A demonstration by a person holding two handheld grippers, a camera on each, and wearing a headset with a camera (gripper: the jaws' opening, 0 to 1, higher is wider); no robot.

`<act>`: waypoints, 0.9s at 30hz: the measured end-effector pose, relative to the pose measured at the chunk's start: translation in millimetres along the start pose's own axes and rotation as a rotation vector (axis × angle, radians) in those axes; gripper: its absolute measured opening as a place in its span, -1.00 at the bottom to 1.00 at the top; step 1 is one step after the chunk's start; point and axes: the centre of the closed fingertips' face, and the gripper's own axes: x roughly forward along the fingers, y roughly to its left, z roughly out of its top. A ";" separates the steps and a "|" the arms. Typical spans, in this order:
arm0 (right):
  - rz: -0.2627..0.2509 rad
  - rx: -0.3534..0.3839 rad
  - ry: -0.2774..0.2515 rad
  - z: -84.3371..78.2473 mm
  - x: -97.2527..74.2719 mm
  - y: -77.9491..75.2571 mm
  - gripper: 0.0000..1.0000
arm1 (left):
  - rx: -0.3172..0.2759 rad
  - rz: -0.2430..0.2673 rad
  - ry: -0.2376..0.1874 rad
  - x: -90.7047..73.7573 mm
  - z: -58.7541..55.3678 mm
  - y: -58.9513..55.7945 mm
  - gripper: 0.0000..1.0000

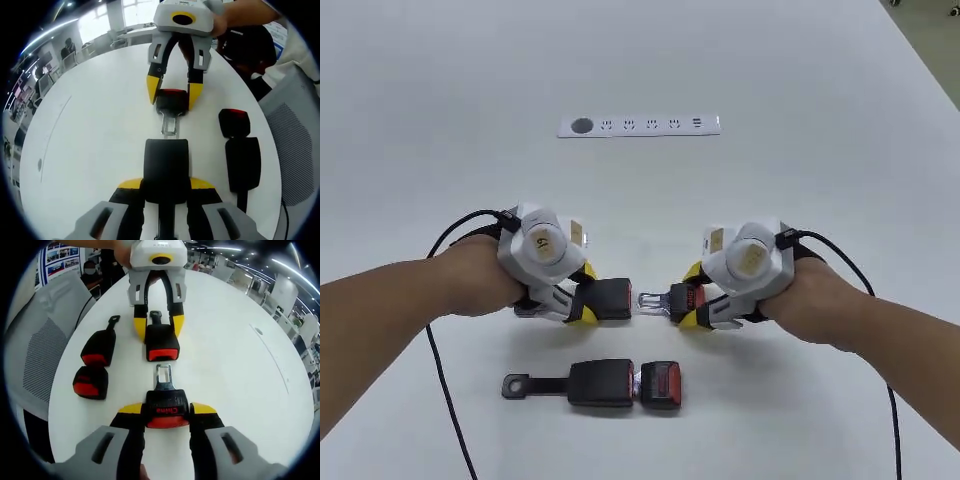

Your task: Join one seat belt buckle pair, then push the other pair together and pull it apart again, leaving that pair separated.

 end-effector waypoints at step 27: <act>0.003 0.014 0.115 -58.9 -33.5 -11.1 -0.31 | -0.006 0.008 0.011 3.6 -6.6 5.5 -0.33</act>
